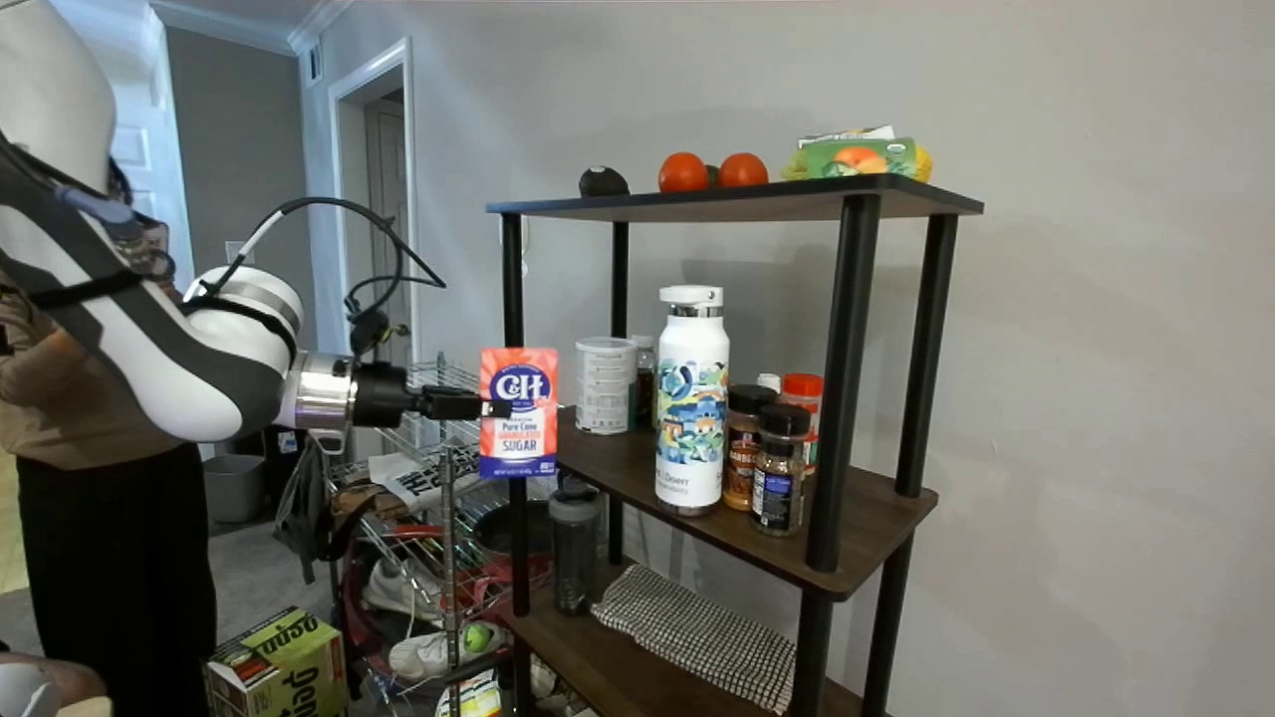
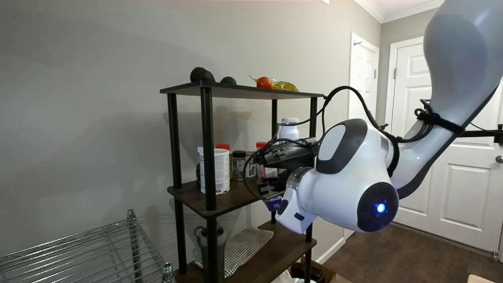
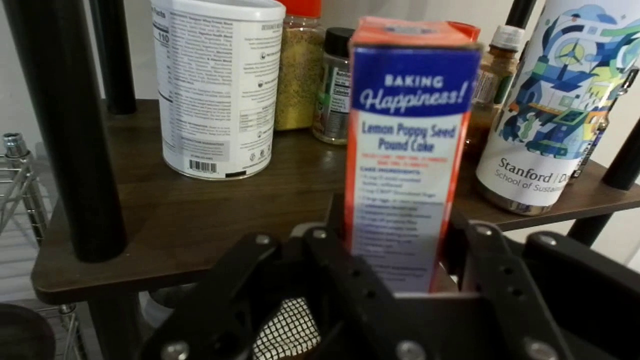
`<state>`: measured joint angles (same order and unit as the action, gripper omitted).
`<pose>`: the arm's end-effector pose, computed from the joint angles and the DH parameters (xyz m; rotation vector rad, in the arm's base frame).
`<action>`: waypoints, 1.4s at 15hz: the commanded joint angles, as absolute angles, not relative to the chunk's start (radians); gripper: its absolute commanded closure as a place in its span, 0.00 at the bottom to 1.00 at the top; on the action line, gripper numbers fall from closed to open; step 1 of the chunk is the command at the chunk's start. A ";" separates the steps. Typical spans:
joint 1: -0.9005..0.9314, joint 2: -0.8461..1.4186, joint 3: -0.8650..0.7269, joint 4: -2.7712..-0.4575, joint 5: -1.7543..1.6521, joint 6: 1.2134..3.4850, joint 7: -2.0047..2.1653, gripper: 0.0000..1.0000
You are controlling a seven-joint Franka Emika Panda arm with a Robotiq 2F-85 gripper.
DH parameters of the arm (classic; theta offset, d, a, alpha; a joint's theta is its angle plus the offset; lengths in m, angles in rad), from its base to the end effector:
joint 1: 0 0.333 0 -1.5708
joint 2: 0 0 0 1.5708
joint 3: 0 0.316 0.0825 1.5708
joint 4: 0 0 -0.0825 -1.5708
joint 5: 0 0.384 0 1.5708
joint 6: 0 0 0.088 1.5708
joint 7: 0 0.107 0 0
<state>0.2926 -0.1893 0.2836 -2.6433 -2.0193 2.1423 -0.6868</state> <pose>0.3800 0.1982 0.3231 0.1828 1.7226 -0.3114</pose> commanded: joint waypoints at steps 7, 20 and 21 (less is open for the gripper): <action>0.290 -0.323 0.259 -2.716 -2.215 2.215 -0.558 0.82; 0.284 -0.517 0.240 -2.778 -2.236 2.379 -0.595 0.82; 0.284 -0.533 0.239 -2.777 -2.236 2.390 -0.603 0.82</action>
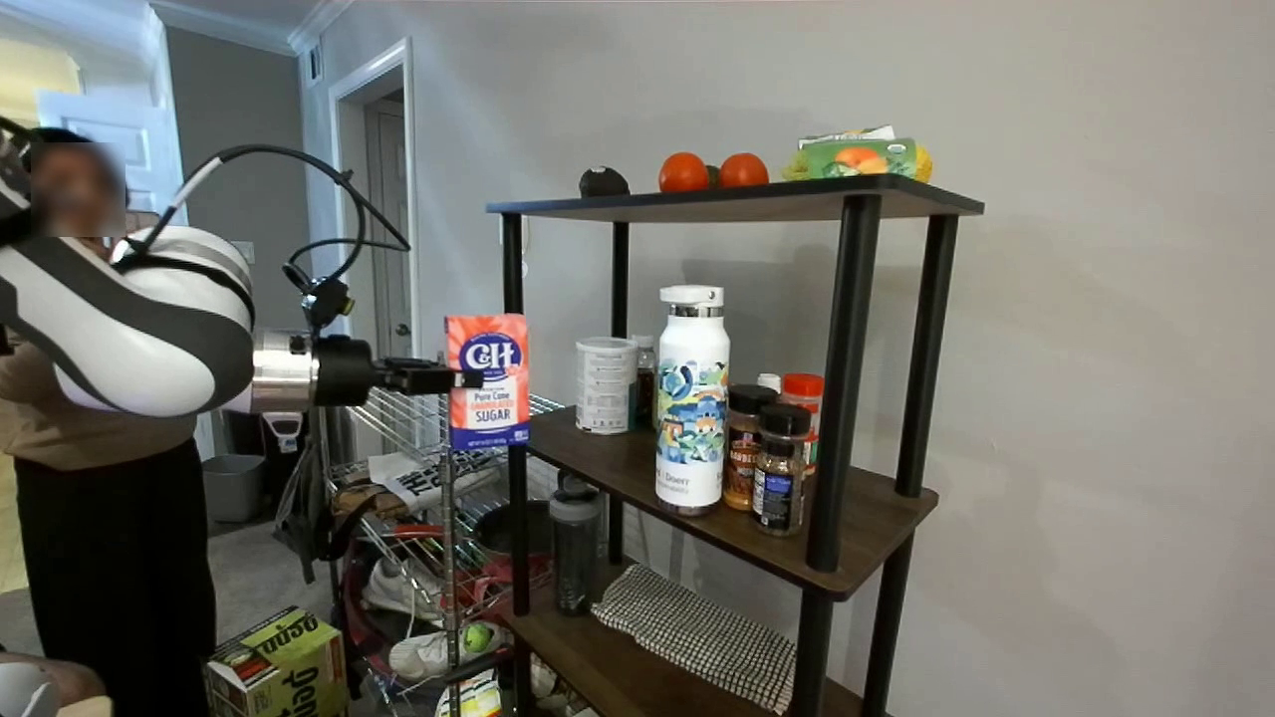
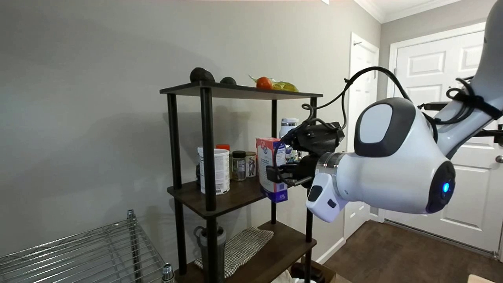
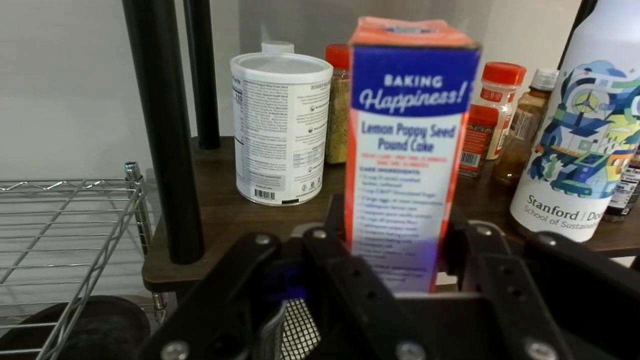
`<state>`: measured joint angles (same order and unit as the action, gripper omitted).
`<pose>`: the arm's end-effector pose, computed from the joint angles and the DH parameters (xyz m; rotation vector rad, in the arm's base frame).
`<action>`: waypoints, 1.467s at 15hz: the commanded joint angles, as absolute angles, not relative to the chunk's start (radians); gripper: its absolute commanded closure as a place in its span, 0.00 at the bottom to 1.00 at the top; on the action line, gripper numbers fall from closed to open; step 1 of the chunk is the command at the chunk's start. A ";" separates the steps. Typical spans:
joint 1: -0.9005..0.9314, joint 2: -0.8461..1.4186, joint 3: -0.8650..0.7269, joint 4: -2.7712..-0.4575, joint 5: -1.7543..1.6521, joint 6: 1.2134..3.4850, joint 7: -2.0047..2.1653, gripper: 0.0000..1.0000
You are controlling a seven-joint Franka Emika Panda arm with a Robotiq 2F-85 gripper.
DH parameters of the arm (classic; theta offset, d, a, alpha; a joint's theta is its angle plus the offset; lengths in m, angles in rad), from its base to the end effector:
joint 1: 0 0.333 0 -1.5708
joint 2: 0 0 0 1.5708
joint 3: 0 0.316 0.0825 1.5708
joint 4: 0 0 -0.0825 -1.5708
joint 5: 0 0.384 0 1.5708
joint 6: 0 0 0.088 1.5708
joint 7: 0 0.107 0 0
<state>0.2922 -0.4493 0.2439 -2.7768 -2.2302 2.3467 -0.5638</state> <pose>0.3352 0.1783 0.3585 0.0623 1.6832 -0.1089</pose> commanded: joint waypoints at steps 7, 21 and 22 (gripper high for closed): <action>0.255 -0.726 0.212 -2.781 -2.198 2.546 -0.713 0.82; 0.188 -0.933 0.207 -2.727 -2.047 2.691 -0.984 0.82; 0.190 -0.938 0.208 -2.715 -2.028 2.699 -1.015 0.82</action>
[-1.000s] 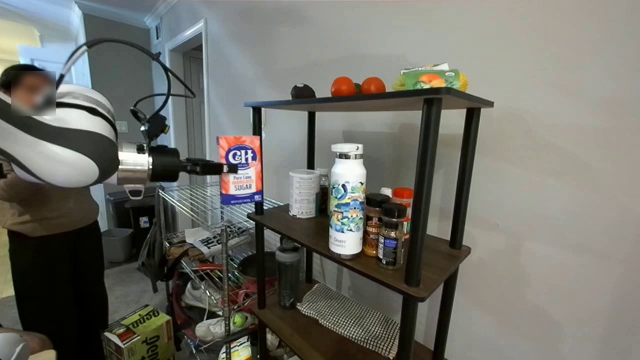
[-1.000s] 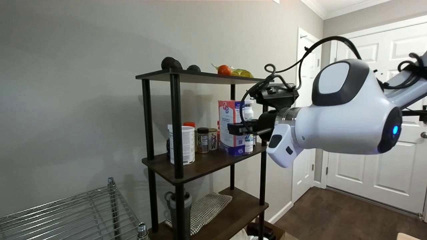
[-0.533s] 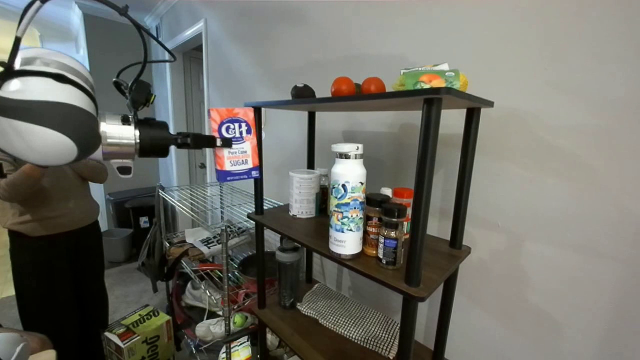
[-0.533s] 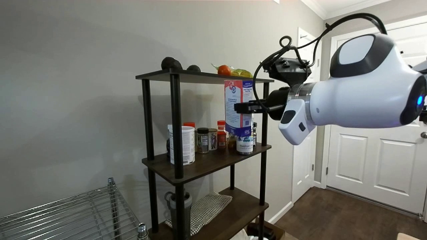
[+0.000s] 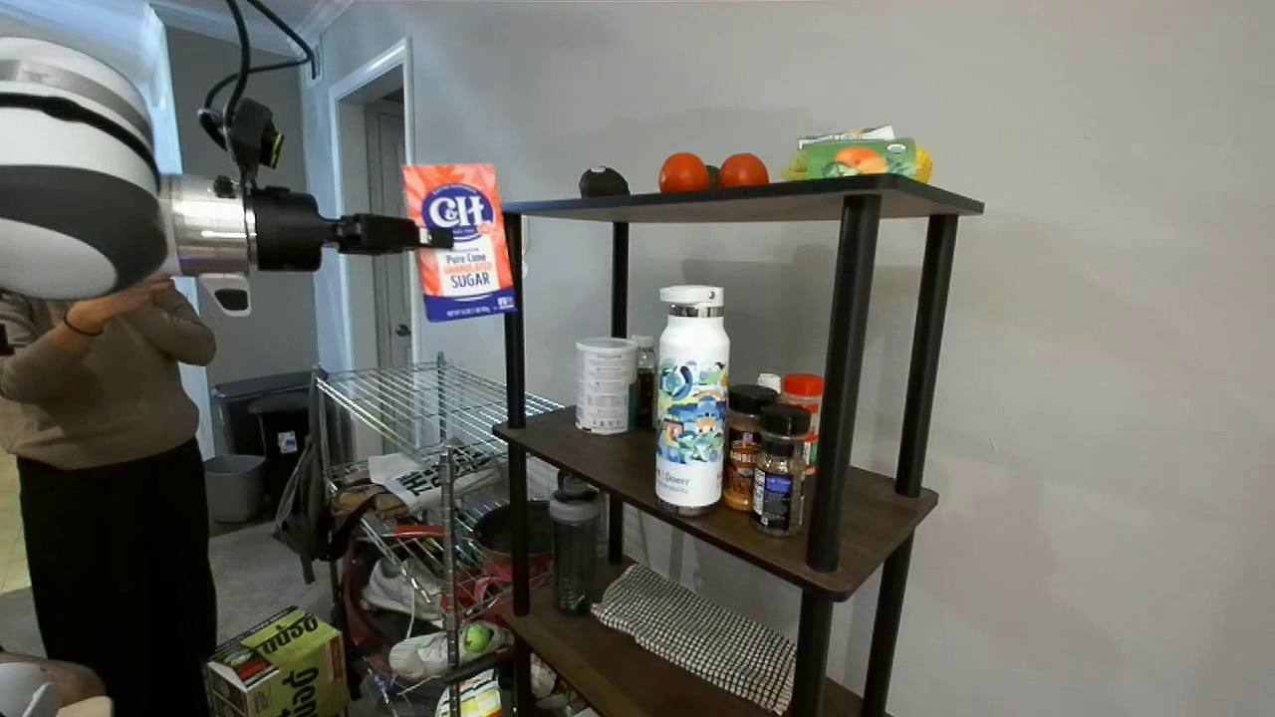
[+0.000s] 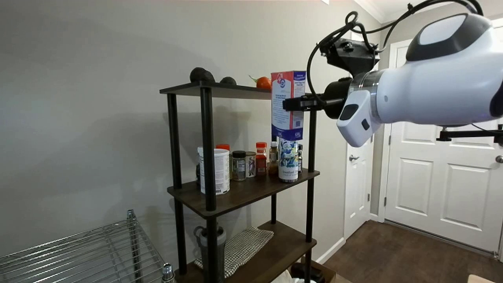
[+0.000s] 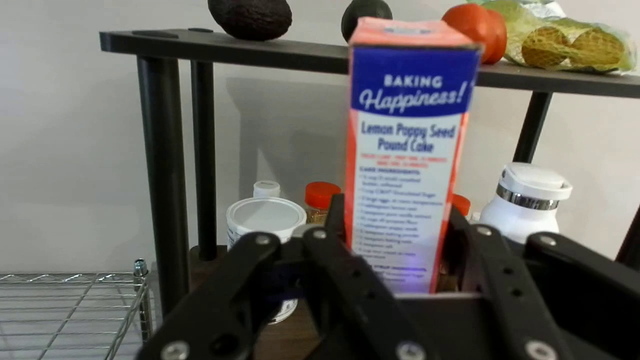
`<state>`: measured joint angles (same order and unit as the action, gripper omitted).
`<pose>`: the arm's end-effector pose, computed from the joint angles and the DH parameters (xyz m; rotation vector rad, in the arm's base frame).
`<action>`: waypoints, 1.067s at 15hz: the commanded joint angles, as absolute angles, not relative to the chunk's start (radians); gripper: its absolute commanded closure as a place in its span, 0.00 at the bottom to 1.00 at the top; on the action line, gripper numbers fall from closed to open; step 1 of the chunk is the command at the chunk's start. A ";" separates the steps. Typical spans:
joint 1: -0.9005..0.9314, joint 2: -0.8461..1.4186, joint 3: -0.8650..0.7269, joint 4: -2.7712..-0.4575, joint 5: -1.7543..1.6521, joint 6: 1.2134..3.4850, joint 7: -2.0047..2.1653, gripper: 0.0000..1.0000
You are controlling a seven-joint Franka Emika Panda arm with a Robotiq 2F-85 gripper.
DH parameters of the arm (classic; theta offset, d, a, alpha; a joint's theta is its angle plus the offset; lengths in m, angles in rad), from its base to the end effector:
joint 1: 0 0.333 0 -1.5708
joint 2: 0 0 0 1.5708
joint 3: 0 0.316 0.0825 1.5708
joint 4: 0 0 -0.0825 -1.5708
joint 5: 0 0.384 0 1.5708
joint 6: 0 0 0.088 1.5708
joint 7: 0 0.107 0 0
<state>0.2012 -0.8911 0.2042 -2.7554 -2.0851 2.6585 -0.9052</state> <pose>0.2907 0.1546 0.5017 0.0159 1.5545 -0.1234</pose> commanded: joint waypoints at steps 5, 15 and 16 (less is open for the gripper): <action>0.199 -0.948 0.212 -2.624 -1.947 2.755 -1.167 0.82; 0.205 -0.830 0.190 -2.398 -1.836 2.785 -1.323 0.82; 0.204 -0.807 0.184 -2.373 -1.839 2.787 -1.321 0.82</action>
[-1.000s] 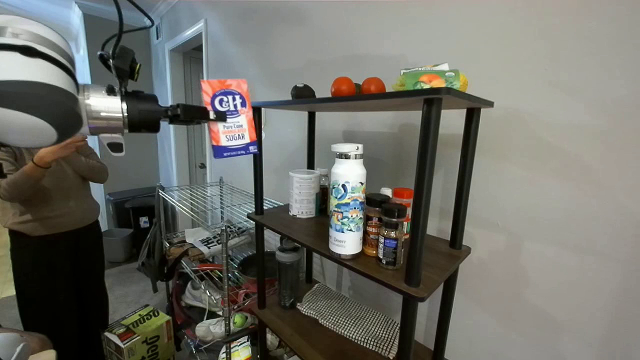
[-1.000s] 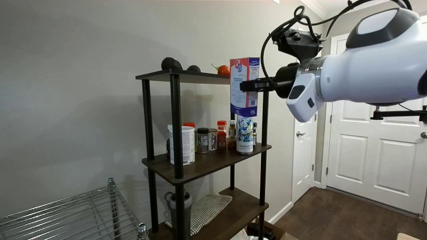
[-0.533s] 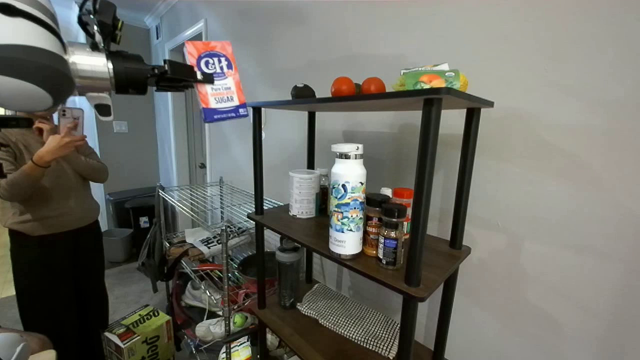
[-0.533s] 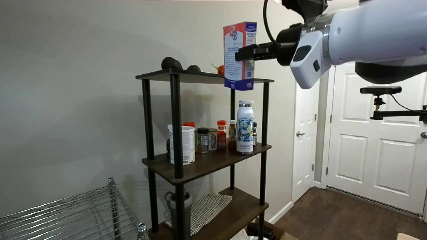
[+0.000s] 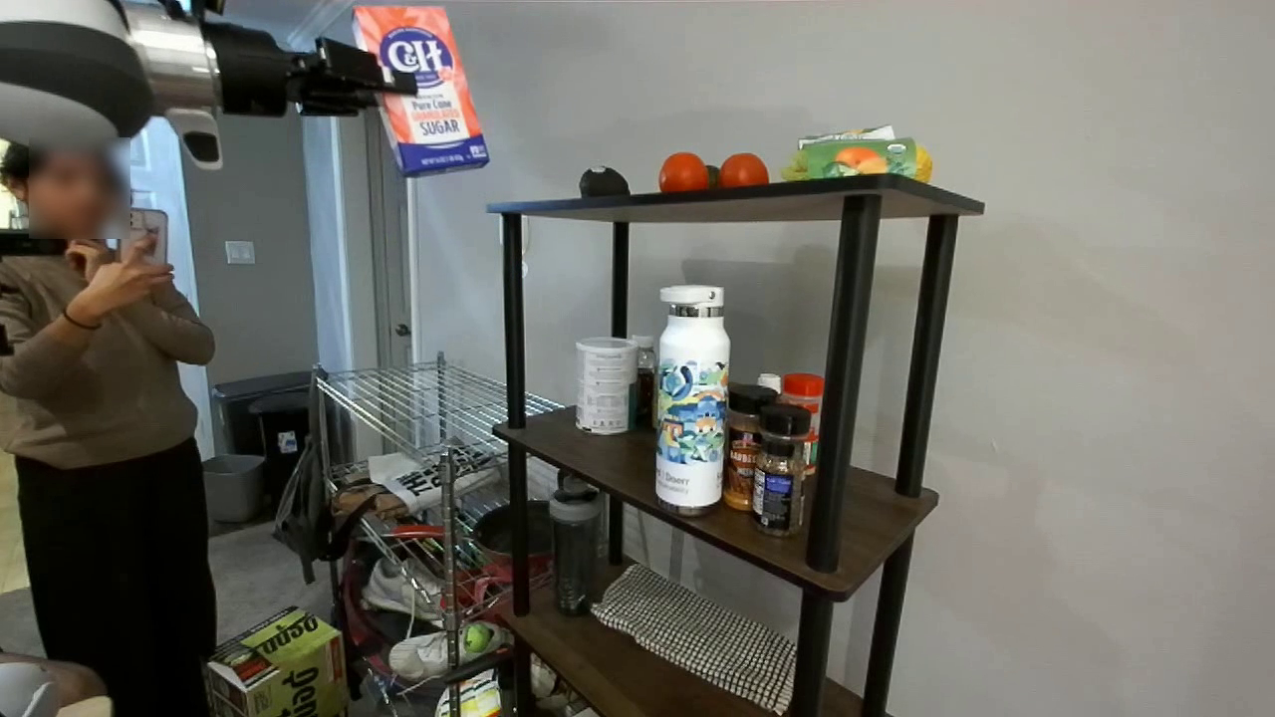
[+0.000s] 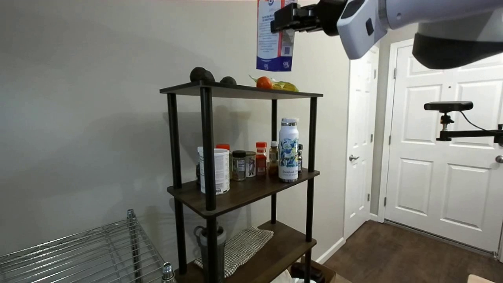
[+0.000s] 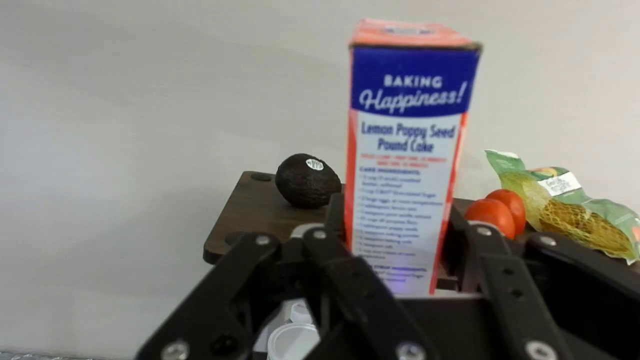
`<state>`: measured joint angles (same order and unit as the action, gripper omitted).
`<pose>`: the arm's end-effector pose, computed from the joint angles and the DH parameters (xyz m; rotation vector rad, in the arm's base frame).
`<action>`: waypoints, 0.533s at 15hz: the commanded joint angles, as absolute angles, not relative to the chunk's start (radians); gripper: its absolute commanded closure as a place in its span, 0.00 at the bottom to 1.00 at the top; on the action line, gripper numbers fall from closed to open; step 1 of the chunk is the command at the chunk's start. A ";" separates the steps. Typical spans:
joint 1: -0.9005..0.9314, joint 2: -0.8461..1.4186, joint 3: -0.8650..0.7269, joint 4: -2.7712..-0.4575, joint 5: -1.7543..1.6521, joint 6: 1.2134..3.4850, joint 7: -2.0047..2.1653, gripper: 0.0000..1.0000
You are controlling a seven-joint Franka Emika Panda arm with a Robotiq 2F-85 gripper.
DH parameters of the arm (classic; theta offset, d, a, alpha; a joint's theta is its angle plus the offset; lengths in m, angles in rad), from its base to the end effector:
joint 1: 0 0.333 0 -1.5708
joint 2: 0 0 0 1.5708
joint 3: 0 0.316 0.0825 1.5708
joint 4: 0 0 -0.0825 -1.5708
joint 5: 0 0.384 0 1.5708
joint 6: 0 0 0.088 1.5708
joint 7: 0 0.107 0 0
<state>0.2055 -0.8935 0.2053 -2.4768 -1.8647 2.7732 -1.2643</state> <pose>0.2767 0.1942 0.6447 -0.0906 1.4317 -0.1061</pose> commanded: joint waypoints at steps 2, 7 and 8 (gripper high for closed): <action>0.199 -0.739 0.170 -2.312 -1.845 2.789 -1.313 0.82; 0.186 -0.573 0.134 -2.181 -1.834 2.801 -1.311 0.82; 0.183 -0.545 0.130 -2.161 -1.829 2.801 -1.313 0.82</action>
